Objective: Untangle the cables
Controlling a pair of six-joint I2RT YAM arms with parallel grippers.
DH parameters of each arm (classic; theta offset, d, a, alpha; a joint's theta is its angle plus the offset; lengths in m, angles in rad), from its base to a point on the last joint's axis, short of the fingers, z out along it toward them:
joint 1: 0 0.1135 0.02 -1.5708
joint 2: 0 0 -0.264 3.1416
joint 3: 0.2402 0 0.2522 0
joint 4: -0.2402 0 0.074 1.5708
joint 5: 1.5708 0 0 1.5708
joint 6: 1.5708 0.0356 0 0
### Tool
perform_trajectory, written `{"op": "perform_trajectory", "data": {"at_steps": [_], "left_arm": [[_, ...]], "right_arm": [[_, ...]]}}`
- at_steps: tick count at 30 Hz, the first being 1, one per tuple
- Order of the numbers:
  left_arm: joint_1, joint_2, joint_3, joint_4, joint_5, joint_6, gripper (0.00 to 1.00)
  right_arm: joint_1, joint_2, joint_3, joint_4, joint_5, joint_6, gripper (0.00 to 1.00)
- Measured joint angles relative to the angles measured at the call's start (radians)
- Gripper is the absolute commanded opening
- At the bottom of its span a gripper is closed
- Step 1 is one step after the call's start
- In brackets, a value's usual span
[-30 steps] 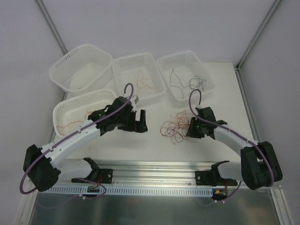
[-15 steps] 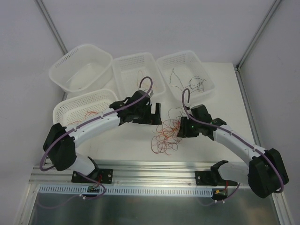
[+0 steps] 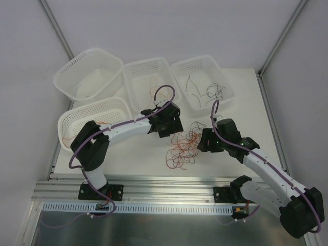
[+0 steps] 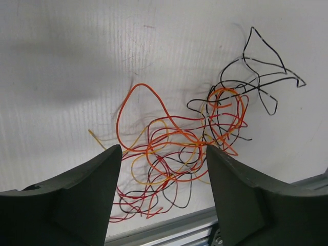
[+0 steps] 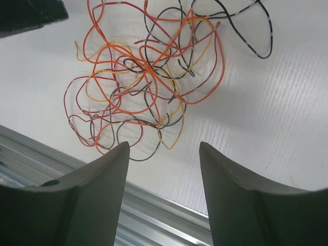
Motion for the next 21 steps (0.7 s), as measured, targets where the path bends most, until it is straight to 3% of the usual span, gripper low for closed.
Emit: {"op": "perform_trajectory", "data": {"at_steps": [5, 19, 21], "left_arm": [[0.0, 0.056, 0.038, 0.002, -0.063, -0.106, 0.56], [0.003, 0.208, 0.093, 0.011, -0.085, -0.213, 0.28], [0.003, 0.217, 0.093, 0.012, -0.08, -0.22, 0.15]], "right_arm": [[0.0, -0.036, -0.037, -0.003, 0.014, 0.015, 0.73], [0.0, -0.126, -0.075, -0.014, 0.018, 0.022, 0.74], [0.0, -0.128, -0.078, -0.016, 0.021, 0.022, 0.75]]}}
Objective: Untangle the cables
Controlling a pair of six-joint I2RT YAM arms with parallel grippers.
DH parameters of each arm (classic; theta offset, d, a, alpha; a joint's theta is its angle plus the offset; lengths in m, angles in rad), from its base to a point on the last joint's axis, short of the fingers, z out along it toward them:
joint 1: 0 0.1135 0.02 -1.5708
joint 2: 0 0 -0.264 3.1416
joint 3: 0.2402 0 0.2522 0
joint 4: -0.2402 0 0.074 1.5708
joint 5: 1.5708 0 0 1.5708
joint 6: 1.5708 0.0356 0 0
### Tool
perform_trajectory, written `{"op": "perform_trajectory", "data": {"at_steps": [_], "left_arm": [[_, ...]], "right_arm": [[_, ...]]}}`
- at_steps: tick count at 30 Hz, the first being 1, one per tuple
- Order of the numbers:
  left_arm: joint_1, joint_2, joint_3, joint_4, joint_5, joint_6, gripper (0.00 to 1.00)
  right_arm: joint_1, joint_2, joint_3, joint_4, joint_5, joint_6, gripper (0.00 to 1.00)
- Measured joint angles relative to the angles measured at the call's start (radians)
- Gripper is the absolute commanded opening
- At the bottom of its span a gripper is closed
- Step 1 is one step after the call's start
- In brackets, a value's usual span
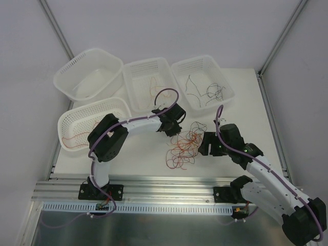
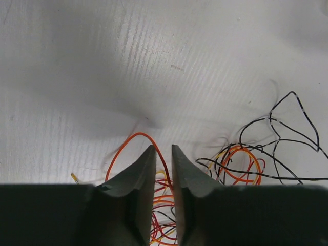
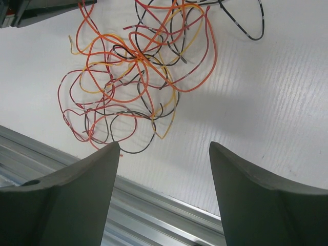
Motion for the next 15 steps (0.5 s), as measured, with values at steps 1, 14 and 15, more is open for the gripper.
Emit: {"op": "perform_trajectory", "data": {"at_steps": [1, 14, 15], "left_arm": [[0.0, 0.004, 0.0, 0.0, 0.002, -0.002, 0.1], [-0.003, -0.065, -0.059, 0.003, -0.006, 0.051, 0.0], [-0.005, -0.084, -0.067, 0.002, -0.008, 0.06, 0.0]], "right_arm": [[0.0, 0.0, -0.001, 0.0, 0.003, 0.0, 0.75], [0.0, 0.135, 0.065, 0.039, 0.056, 0.054, 0.75], [0.0, 0.158, 0.08, 0.054, 0.06, 0.062, 0.75]]}}
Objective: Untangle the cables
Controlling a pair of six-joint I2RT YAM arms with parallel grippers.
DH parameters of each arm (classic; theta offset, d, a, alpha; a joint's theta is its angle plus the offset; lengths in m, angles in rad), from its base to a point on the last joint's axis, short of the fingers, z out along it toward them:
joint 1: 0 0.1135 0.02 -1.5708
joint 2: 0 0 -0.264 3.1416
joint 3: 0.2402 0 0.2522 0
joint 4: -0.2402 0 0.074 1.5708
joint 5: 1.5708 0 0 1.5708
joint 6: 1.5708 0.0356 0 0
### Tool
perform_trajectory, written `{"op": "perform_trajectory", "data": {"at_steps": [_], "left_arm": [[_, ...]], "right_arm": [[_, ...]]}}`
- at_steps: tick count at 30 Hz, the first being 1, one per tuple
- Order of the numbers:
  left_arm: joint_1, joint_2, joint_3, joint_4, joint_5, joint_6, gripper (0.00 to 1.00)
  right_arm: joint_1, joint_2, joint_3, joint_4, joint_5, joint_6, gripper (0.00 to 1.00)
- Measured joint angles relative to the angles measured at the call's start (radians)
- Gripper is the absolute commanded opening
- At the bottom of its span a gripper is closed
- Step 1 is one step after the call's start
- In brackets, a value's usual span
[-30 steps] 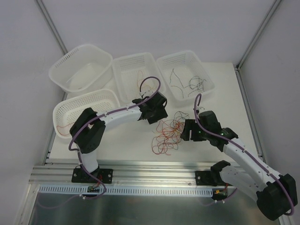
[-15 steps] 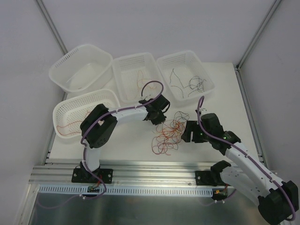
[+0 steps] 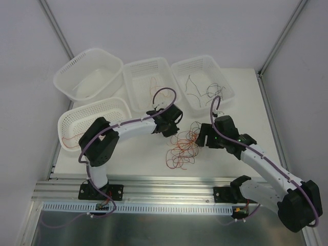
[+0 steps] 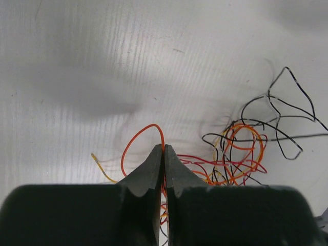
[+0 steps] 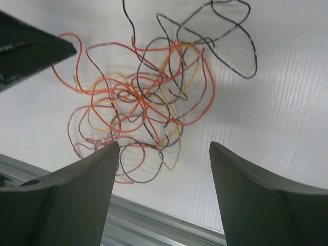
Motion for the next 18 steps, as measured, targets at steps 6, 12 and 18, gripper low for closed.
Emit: {"op": "perform_trajectory", "data": {"at_steps": [6, 12, 18], "left_arm": [[-0.032, -0.106, -0.027, 0.002, -0.019, 0.067, 0.0], [-0.05, -0.187, -0.046, 0.002, -0.027, 0.148, 0.0], [-0.05, -0.369, -0.072, -0.028, -0.064, 0.285, 0.0]], "right_arm": [[0.002, 0.175, 0.083, 0.107, 0.005, 0.047, 0.74], [0.004, 0.386, 0.105, 0.19, 0.014, 0.101, 0.56], [0.004, 0.459, 0.105, 0.194, 0.068, 0.144, 0.26]]}}
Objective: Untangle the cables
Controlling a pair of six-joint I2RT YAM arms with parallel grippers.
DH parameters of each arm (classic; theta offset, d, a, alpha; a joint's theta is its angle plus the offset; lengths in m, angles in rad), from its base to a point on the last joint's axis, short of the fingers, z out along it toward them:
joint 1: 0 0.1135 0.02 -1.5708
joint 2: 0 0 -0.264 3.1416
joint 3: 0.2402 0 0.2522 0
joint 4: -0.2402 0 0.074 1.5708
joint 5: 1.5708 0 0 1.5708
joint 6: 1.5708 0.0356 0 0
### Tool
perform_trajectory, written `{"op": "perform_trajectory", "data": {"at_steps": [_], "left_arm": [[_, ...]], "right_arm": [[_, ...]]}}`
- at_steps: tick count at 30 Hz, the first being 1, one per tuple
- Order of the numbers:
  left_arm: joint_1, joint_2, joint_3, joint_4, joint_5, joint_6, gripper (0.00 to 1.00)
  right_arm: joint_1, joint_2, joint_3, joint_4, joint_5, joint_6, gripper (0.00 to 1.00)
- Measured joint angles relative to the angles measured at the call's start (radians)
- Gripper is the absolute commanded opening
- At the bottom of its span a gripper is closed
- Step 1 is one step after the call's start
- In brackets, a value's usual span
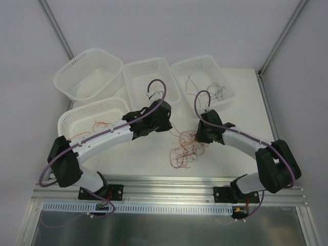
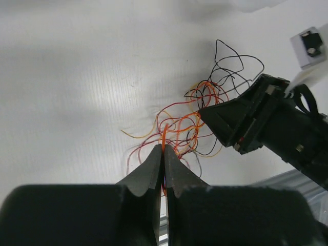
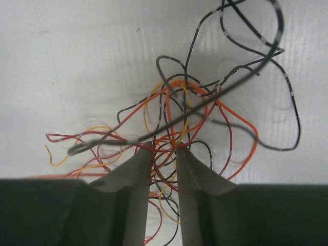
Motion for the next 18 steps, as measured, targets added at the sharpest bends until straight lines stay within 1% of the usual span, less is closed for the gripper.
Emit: {"op": "perform_trajectory", "data": {"at_steps": [2, 4, 7, 9, 15, 18], "left_arm": [[0.0, -0.069, 0.003, -0.026, -0.025, 0.054, 0.0], [0.002, -0.127, 0.027, -0.074, -0.058, 0.112, 0.0], [0.026, -0.182, 0.105, -0.156, -0.093, 0.19, 0.0], [0.07, -0.207, 0.155, -0.203, -0.101, 0.23, 0.0], [0.285, -0.291, 0.326, -0.362, -0.13, 0.344, 0.0], [0.339, -0.319, 0.458, -0.434, -0.148, 0.391, 0.0]], "right_arm": [[-0.003, -0.005, 0.0, -0.004, 0.023, 0.004, 0.19], [-0.014, -0.018, 0.0, -0.024, 0.043, 0.003, 0.18], [-0.058, -0.061, -0.004, -0.053, 0.059, -0.001, 0.18], [-0.095, -0.101, -0.012, -0.073, 0.067, -0.006, 0.17], [-0.198, -0.258, -0.049, -0.165, 0.098, -0.051, 0.17], [-0.234, -0.302, -0.064, -0.224, 0.114, -0.071, 0.17]]}}
